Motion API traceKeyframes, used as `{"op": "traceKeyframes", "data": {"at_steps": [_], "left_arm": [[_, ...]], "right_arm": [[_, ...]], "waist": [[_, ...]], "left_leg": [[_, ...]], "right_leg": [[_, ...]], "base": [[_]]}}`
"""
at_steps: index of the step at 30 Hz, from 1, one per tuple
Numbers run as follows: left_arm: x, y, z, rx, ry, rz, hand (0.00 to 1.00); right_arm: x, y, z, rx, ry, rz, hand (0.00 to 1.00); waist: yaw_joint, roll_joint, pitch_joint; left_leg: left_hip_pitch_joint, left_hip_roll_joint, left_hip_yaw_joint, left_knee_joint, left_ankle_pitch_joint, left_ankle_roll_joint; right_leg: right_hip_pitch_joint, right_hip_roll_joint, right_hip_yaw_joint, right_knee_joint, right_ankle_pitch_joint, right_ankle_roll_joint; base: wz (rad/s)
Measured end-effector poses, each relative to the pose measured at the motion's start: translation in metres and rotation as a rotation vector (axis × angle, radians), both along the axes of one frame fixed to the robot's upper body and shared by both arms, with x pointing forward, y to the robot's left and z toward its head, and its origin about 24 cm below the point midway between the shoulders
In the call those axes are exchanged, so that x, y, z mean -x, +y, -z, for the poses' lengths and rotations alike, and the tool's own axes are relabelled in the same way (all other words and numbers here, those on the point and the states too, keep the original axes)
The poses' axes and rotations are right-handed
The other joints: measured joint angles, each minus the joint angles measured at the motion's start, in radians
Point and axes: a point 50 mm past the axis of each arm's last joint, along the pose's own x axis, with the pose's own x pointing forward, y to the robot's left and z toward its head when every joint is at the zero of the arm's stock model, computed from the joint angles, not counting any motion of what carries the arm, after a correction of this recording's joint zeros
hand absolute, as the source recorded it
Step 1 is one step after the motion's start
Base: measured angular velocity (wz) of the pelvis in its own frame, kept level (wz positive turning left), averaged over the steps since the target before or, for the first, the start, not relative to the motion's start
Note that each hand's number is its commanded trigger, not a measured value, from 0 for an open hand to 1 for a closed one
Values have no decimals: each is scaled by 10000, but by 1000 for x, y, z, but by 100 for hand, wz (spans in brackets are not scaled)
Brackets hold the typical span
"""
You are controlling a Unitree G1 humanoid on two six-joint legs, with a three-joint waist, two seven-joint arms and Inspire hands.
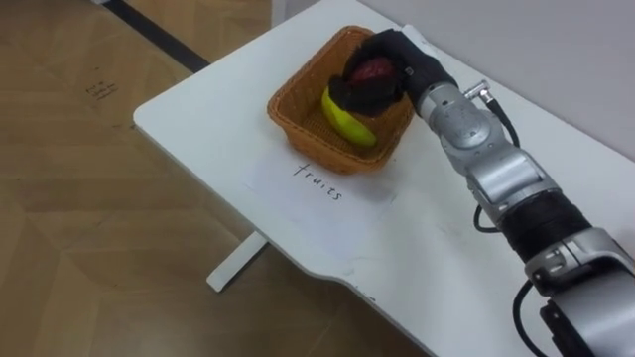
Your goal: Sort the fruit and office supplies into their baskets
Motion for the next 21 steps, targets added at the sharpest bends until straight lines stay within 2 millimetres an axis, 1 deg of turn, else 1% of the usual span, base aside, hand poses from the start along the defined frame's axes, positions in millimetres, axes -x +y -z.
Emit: {"op": "traceKeyframes", "data": {"at_steps": [1, 4, 7, 21], "left_arm": [[0, 0, 0, -2, -12, 7, 0], [-1, 0, 0, -23, -34, 85, 0], [-1, 0, 0, -13, -33, 86, 0], [-1, 0, 0, -25, -3, 82, 0]], "right_arm": [[0, -1, 1, -16, 41, 23, 0], [0, -3, 4, -41, 189, 115, 0], [0, -4, 7, -41, 309, 192, 0], [0, -5, 7, -196, 378, 235, 0]], "waist": [[-2, -21, 2], [2, -76, -9], [5, -100, -3], [-6, -85, 8]], "left_leg": [[-1, 0, -9, 2, 0, 0], [27, 1, -2, 6, 0, 0], [28, 1, -3, 6, 0, 0], [-15, 1, -13, 1, -2, -1]], "right_leg": [[-1, 0, -6, -1, 0, 0], [21, 1, -4, -2, 0, 0], [25, 0, -4, -3, 0, 0], [-9, -1, -12, -3, 0, 0]], "base": [[0], [0], [0], [0]]}}
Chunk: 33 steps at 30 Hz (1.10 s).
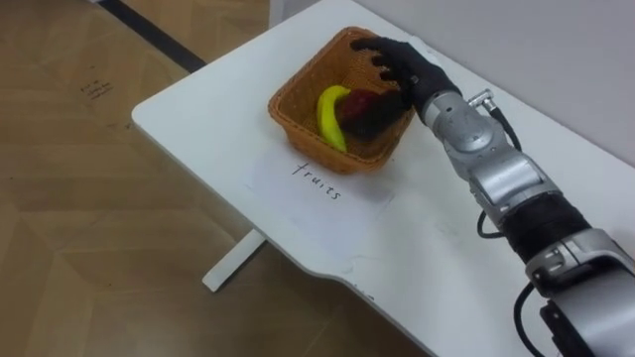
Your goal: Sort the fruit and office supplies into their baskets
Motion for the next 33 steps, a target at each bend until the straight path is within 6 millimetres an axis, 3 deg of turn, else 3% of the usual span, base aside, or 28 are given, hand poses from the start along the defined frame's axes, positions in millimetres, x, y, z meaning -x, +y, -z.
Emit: {"op": "traceKeyframes", "data": {"at_steps": [7, 19, 30, 33], "left_arm": [[0, 0, 0, -1, 26, -8, 0], [-4, 1, -1, -93, -127, 26, 0], [-6, -1, 0, -6, -195, 115, 0], [-8, -1, 0, 10, -312, 180, 0]], "right_arm": [[0, 0, 0, -1, 0, 0, 0], [0, -3, 1, -6, 40, 123, 0], [-1, -10, -2, -2, -161, 329, 0], [-2, -13, -13, 31, -610, 268, 0]], "waist": [[4, 43, 30], [-91, 10, 2], [-581, 76, 50], [-925, 129, 80]], "left_leg": [[-20, 0, 1, -6, 0, 0], [-114, 0, 22, 9, 2, 1], [-67, 43, 268, 1, -1, 1], [-100, 36, 325, 15, -1, 2]], "right_leg": [[-19, 0, -3, -1, 0, 0], [-137, -1, 18, -5, 0, 0], [-162, -7, 176, -11, 0, 0], [-199, -5, 366, -9, 0, 0]], "base": [[0], [0], [-3], [-8]]}}
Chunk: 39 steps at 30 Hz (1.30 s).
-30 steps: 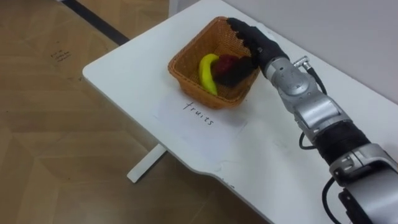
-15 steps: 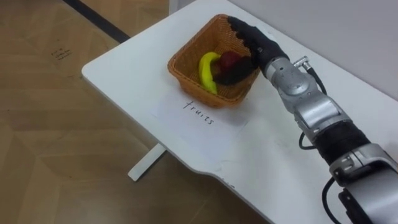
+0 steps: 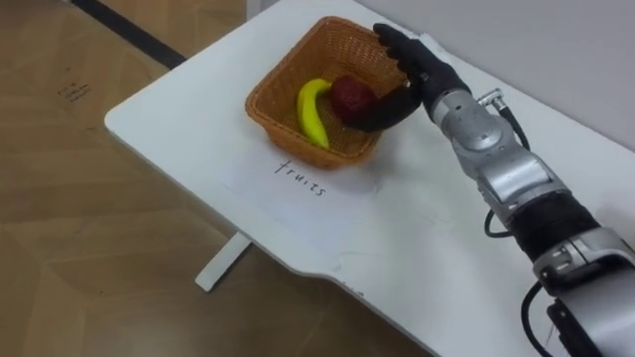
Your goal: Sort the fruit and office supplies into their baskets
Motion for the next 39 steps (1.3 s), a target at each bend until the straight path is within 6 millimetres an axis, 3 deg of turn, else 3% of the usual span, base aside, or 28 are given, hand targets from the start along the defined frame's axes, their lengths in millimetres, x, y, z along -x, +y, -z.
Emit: {"op": "traceKeyframes", "data": {"at_steps": [3, 5, 10, 19, 23, 26, 29, 31, 35, 39], "left_arm": [[-2, 0, 0, 39, -77, 58, 0], [-2, -2, 0, 100, -107, 100, 0], [-3, 0, 0, 41, -204, -194, 0], [-19, 3, -3, -100, -929, -399, 0], [-23, 4, -3, -298, -1040, -388, 0], [-23, 5, -4, -425, -1075, -391, 0], [-23, 5, -4, -452, -1199, -420, 0], [-20, 5, -4, -437, -1147, -521, 0], [-15, 5, -3, -400, -1073, -623, 0], [-23, 5, -6, -516, -1478, -513, 0]], "right_arm": [[-1, -12, -15, -65, -643, 175, 0], [-2, -24, -29, -281, -1132, 560, 0], [1, -31, -50, -528, -2195, 823, 0], [11, -50, -82, -1103, -3747, 1570, 0], [14, -62, -92, -1220, -4235, 2087, 0], [20, -74, -109, -1562, -4993, 2561, 0], [29, -87, -118, -1878, -5465, 2771, 0], [35, -91, -121, -2211, -5666, 2787, 0], [39, -100, -121, -2879, -5686, 3056, 0], [46, -117, -120, -3059, -5672, 3532, 0]], "waist": [[-217, 132, -42], [-417, 299, -127], [-867, 537, -257], [-1786, 516, -302], [-1967, 518, -303], [-2373, 547, -318], [-2458, 603, -360], [-2635, 646, -405], [-2934, 639, -401], [-3192, 571, -421]], "left_leg": [[117, 15, 168, -4, -15, 22], [177, 14, 262, -12, -32, 47], [441, 50, 485, -182, -26, 52], [721, 96, 833, -285, -38, 63], [866, 142, 1060, -352, -47, 72], [877, 155, 1097, -360, -50, 73], [1017, 189, 1270, -474, -50, 73], [1074, 189, 1310, -540, -49, 73], [1295, 200, 1421, -623, -49, 73], [1375, 211, 1524, -717, -53, 71]], "right_leg": [[17, 3, 208, 4, 1, -1], [31, -11, 273, 2, 1, -1], [110, -7, 498, 9, 1, -1], [225, -2, 741, 23, 7, 6], [240, 14, 900, 35, 14, 5], [232, 38, 1012, 33, 15, 3], [247, 53, 1119, 35, 17, 1], [257, 54, 1166, 34, 16, 1], [382, 72, 1305, 23, 16, 2], [361, 89, 1430, 28, 16, 2]], "base": [[-18], [-12], [-15], [-9], [-15], [-3], [-14], [-9], [-10], [-9]]}}
